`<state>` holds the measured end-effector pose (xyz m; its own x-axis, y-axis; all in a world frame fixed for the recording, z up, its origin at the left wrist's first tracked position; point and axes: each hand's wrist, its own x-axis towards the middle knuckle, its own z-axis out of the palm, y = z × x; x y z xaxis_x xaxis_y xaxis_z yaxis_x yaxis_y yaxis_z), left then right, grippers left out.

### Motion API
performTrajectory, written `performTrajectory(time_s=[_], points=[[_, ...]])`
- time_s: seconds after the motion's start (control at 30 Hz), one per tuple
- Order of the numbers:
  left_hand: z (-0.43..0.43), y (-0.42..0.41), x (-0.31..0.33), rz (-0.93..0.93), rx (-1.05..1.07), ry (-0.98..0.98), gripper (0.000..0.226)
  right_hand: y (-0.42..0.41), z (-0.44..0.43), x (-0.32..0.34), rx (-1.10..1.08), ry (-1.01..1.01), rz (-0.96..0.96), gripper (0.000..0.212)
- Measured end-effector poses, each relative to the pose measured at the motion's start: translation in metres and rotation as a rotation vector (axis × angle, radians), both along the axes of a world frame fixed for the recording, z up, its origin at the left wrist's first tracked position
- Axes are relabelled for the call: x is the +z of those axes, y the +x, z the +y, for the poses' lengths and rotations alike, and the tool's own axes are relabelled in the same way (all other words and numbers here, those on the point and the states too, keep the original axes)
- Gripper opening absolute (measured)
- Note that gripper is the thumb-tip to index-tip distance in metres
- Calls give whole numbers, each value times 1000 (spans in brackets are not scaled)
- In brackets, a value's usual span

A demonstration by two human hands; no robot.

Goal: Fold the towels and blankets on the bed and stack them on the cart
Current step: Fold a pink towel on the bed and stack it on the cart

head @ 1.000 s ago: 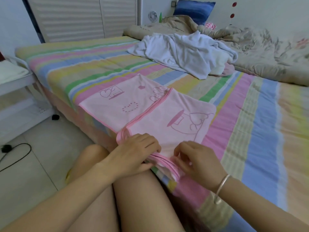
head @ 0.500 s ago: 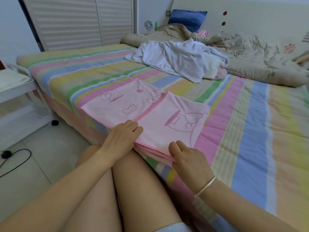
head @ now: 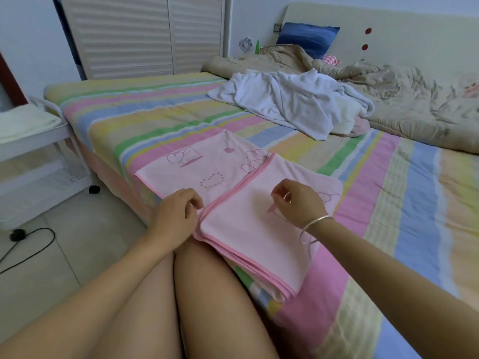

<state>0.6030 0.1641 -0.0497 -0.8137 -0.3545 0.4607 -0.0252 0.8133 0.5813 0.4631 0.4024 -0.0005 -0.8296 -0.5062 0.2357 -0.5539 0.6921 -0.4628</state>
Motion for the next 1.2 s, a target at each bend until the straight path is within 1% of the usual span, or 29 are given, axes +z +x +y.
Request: performTrajectory(time_s=[0.03, 0.1, 0.2, 0.3, 0.37, 0.47, 0.5, 0.6, 0.63, 0.73, 0.8, 0.87, 0.97, 1.03, 1.07, 1.13, 1.17, 1.2], points=[[-3, -7, 2, -14, 60, 40, 27, -19, -10, -3, -19, 20, 23, 7], [-7, -20, 8, -69, 133, 75, 20, -55, -27, -11, -50, 104, 48, 21], [-4, -36, 18, -249, 157, 86, 6, -108, -44, -19, -153, 235, 28, 39], [2, -44, 23, -473, 115, 121, 26, -151, -41, -26, -248, 361, 12, 43], [2, -47, 25, -546, 96, 144, 30, -168, -31, -30, -271, 360, 0, 42], [1, -57, 32, -607, 46, 202, 29, -187, -19, -34, -267, 243, -4, 37], [2, -60, 33, -613, 28, 213, 28, -188, -16, -34, -253, 220, 9, 34], [4, -66, 32, -595, 0, 268, 26, -191, -11, -35, -159, 220, 192, 28], [5, -68, 30, -588, -7, 290, 25, -191, -10, -34, -136, 196, 222, 27], [4, -74, 26, -567, -28, 320, 21, -192, -6, -27, -145, 116, 231, 26], [5, -77, 24, -544, -39, 340, 18, -197, -1, -20, -160, 142, 287, 27], [5, -79, 23, -527, -55, 346, 15, -203, 1, -16, -171, 206, 277, 28], [2, -81, 27, -574, -91, 351, 15, -211, -3, -19, -179, 384, 135, 26], [-8, -83, 31, -585, -80, 361, 15, -212, -15, -20, -177, 369, 42, 32], [-17, -85, 32, -563, -33, 335, 14, -212, -25, -19, -168, 340, 31, 36], [-34, -91, 33, -493, 100, 232, 9, -210, -48, -16, -130, 307, 83, 39], [-44, -98, 35, -456, 146, 208, 6, -209, -65, -14, -94, 311, 128, 38], [-50, -105, 36, -433, 166, 209, 7, -205, -80, -11, -44, 322, 172, 38]])
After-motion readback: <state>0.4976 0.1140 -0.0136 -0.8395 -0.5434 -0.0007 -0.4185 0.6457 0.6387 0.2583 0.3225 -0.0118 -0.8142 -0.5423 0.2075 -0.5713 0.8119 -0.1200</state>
